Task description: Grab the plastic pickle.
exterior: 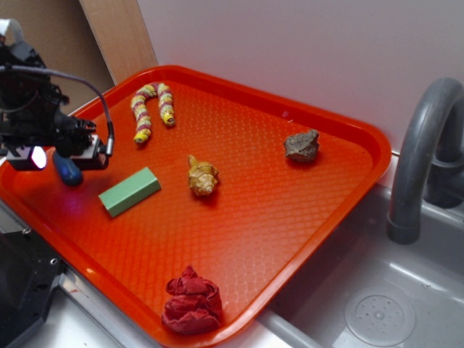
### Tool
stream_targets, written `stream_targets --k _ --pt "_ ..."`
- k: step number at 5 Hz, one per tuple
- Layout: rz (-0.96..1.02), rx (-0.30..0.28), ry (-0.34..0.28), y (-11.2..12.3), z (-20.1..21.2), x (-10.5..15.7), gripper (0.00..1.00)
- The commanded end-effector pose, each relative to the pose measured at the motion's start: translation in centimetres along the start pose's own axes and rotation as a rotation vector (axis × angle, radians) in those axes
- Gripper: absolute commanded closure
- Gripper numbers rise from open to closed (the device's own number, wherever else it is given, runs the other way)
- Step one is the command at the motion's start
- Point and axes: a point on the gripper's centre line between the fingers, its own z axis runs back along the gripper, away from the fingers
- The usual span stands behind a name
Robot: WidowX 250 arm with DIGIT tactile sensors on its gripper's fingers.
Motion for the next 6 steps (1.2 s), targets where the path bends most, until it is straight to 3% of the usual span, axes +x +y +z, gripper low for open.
stream_targets --k 1,2,3,4,5,6 --pt "0.133 -0.032 -0.032 0.4 -1.4 1.3 0.00" --pt "0.151 -0.087 -0.052 0.6 -1.8 1.2 1.00" --pt "0.092 -0.113 -0.073 0.5 -1.7 1.0 1.00" --pt "-0.079 -0.099 -0.141 0.1 -0.8 0.9 1.00" --pt "-0.390 -0.009 -0.133 -2.3 2.4 1.3 1.00" --pt "-0.655 -0.035 -0.006 -7.3 7.3 0.5 1.00"
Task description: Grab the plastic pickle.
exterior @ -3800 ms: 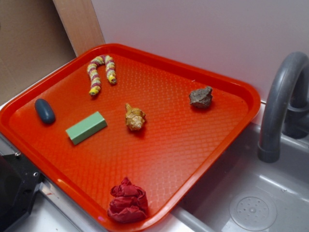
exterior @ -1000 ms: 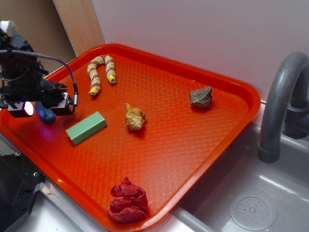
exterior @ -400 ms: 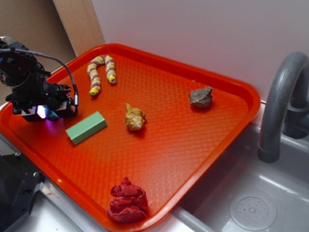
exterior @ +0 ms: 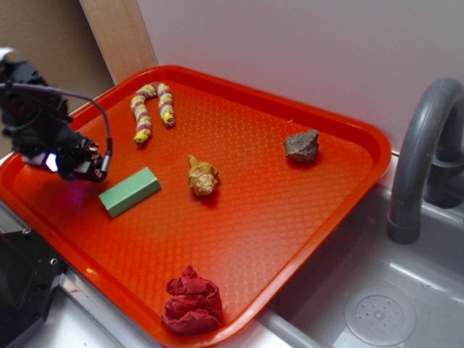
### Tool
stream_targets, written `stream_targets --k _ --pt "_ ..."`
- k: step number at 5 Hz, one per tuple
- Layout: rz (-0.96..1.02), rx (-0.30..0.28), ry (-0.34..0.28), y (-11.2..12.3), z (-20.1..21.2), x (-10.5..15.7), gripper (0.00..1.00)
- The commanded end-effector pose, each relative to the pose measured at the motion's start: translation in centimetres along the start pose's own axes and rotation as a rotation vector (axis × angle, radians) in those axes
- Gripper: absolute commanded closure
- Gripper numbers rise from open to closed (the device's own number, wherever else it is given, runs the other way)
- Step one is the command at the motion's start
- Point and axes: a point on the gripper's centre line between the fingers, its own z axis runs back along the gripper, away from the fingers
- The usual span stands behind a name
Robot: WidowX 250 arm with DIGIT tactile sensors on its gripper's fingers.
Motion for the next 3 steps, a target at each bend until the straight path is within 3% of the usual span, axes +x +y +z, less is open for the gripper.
stream_targets --k 1,2,3 --pt "-0.352 -0.132 0.129 -6.9 9.1 3.5 1.00" --pt "-0.365 -0.201 0.093 -7.6 14.0 5.1 1.00" --pt "-0.336 -0.245 0.067 -6.5 18.0 6.6 1.00"
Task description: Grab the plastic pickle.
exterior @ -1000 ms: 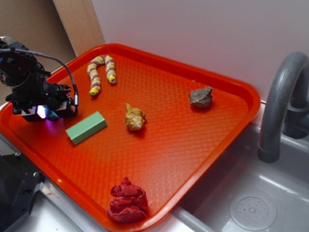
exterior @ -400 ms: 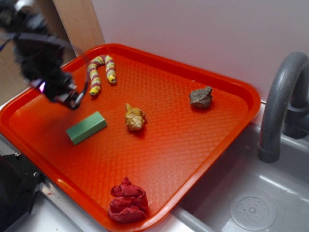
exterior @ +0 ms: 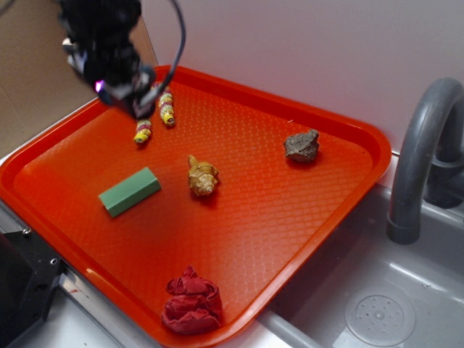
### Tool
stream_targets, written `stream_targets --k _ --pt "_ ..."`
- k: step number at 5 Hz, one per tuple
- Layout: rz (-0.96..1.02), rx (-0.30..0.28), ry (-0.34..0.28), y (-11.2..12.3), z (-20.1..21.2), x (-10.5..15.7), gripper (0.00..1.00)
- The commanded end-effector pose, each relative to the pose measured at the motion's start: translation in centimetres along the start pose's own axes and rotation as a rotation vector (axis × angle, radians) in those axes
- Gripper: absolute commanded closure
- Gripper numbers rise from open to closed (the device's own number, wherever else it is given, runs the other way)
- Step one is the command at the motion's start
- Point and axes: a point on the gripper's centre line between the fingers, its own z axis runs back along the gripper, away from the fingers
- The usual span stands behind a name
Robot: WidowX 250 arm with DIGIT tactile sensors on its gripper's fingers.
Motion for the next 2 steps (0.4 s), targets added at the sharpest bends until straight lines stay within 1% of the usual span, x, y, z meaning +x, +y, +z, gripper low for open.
stream_targets --k 1,2 --pt "0.035 -0.080 -0.140 2.0 9.0 1.2 1.00" --pt "-0.017 -0.063 -0.109 1.7 10.4 1.2 1.00"
